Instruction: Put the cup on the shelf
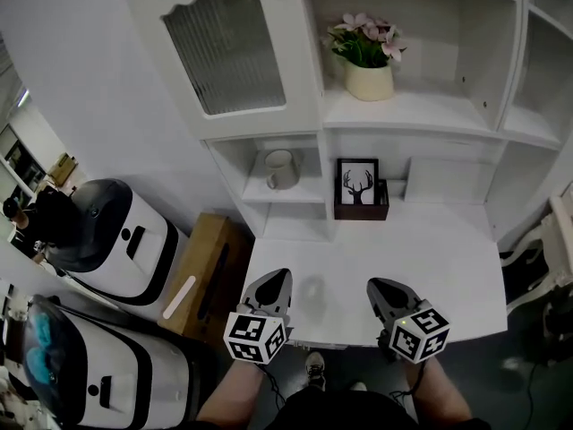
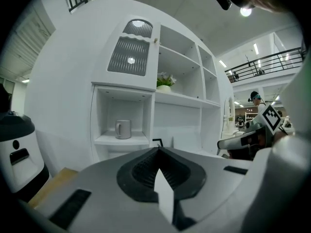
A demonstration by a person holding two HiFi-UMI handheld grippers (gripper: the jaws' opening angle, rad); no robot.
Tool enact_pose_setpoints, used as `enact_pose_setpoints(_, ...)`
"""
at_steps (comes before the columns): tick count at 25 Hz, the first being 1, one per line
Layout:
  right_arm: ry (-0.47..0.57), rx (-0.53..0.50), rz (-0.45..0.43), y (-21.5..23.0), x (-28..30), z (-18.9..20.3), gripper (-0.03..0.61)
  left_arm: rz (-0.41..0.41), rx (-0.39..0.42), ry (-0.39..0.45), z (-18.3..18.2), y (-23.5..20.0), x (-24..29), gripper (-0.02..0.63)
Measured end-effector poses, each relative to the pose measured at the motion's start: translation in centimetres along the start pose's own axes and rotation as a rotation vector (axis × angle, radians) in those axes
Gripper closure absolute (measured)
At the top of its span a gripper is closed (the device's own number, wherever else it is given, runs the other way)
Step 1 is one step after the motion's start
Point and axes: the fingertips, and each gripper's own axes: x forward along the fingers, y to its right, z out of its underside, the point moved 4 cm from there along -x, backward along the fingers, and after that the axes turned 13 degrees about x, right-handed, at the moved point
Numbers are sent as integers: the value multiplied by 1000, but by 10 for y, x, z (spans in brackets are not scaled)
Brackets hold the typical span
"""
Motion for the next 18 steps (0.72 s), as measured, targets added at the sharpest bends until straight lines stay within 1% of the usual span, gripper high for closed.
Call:
enact_pose_setpoints(5,-31,-15,-21,2,-16,8,575,-30,-30,-2,6,21,-15,609)
enact_pose_setpoints(12,-50,-33,-67,-8,-43,17,575,-57,-58,-21,14,52,-47,609)
enact_pose_setpoints(18,-94,-35,-120,-20,-59,39,575,-95,-65,-38,20,74,-79,609)
